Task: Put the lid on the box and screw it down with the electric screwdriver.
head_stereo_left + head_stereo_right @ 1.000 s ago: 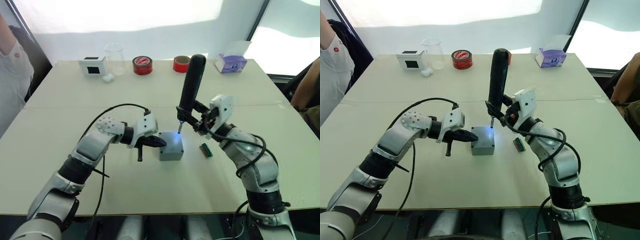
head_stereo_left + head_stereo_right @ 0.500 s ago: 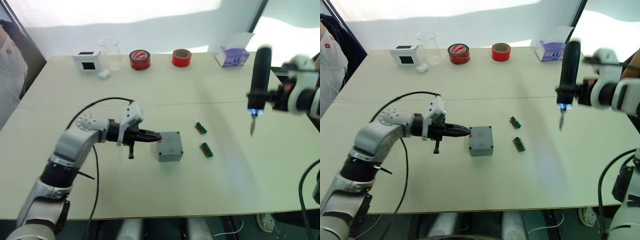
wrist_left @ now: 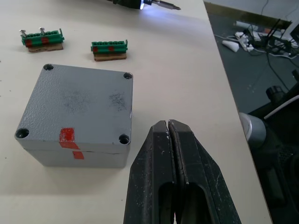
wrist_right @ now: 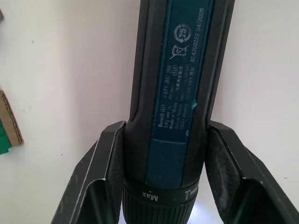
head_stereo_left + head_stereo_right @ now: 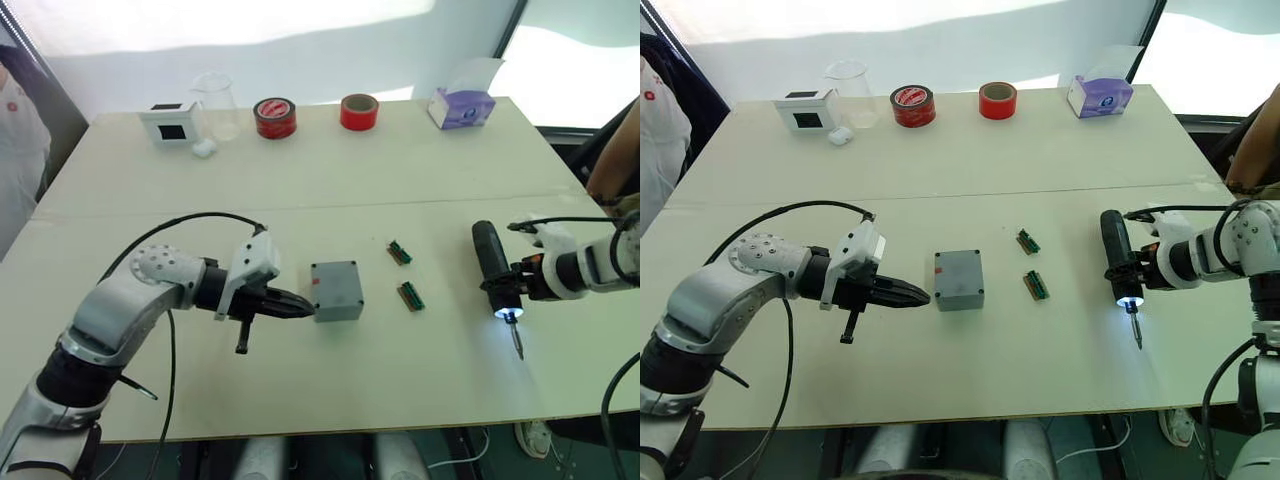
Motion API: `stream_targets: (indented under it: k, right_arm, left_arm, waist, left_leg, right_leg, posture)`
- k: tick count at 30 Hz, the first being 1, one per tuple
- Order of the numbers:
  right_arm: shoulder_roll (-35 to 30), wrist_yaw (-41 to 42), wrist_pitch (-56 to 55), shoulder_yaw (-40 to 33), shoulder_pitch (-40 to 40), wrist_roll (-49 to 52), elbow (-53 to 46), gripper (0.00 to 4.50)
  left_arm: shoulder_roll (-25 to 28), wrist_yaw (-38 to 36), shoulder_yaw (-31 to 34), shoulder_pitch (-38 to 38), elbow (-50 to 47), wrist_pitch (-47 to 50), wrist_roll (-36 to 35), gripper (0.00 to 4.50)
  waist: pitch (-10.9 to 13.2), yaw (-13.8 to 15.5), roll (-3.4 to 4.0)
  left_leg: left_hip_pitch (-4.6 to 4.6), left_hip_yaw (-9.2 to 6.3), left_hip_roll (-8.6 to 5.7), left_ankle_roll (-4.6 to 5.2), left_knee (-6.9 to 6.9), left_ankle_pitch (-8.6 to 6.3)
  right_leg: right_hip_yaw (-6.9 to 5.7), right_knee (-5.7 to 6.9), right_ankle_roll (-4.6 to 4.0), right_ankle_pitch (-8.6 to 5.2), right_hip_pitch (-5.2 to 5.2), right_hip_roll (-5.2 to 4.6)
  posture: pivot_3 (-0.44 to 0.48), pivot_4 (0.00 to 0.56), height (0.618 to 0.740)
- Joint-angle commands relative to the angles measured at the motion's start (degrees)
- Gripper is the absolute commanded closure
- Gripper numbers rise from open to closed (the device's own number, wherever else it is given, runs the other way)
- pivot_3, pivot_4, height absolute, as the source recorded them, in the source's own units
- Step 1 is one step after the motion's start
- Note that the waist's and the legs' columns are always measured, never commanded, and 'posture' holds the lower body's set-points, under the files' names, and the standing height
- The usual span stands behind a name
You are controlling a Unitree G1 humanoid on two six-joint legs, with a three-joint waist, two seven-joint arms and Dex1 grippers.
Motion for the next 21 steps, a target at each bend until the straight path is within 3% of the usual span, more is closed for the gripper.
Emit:
stream_targets:
  k: [1,4,10,16,20,21]
  right_arm:
    - [-0.9,3.0,0.4,0.1,-1.4,-2.0,-0.9,1.17]
    - [-0.4,2.9,-0.6,-0.5,-1.1,-5.0,-2.0,0.01]
    - [-0.7,4.2,-2.9,-1.5,-2.7,-7.7,-7.3,0.01]
    - [-1.7,15.4,-15.8,-2.4,-7.0,-6.5,-19.6,0.01]
    - [-1.9,21.7,-20.7,-2.6,-2.6,-4.7,-29.3,0.01]
    - [-2.8,24.6,-25.4,-0.2,2.2,-5.9,-34.5,0.01]
  left_arm:
    - [0.9,1.9,2.4,0.6,-1.9,-0.2,-0.5,4.50]
    - [1.4,2.2,3.0,-0.3,-0.6,-0.6,-0.4,4.50]
    - [2.0,1.6,5.6,-3.5,2.5,0.1,-2.7,4.50]
    - [4.2,3.5,4.9,-8.1,18.1,-9.0,7.0,4.50]
    - [3.7,3.6,1.8,-7.6,22.9,-15.1,13.0,4.50]
    - [2.5,4.7,0.3,-6.2,22.8,-16.4,14.5,4.50]
  waist:
    - [0.0,-0.1,-0.01]
    - [0.0,-0.1,-0.02]
    - [0.0,-0.1,-0.04]
    - [0.0,-0.4,-0.02]
    - [0.1,-0.2,-0.15]
    - [0.1,0.0,-0.20]
  left_leg:
    - [0.00,0.00,0.00,0.00,0.00,0.00]
    - [0.02,-0.02,0.01,0.00,0.00,0.00]
    - [0.03,-0.03,0.01,-0.01,0.03,0.00]
    - [0.03,0.00,0.08,-0.05,0.01,0.03]
    - [0.01,-0.01,0.08,-0.05,0.00,0.03]
    - [0.01,-0.02,0.06,-0.05,0.01,0.03]
  right_leg:
    - [0.00,0.00,0.00,0.00,0.00,0.00]
    - [-0.01,0.00,0.00,0.00,0.01,0.02]
    - [-0.01,0.02,0.01,0.01,0.03,0.02]
    - [-0.01,0.12,0.04,0.00,-0.11,0.13]
    - [-0.01,0.11,0.04,0.00,-0.09,0.13]
    - [-0.01,0.11,0.04,0.00,-0.06,0.11]
  posture:
    - [0.000,0.150,0.740]
    - [0.000,0.150,0.740]
    - [0.000,0.150,0.740]
    - [0.000,0.150,0.740]
    - [0.000,0.150,0.740]
    - [0.000,0.150,0.740]
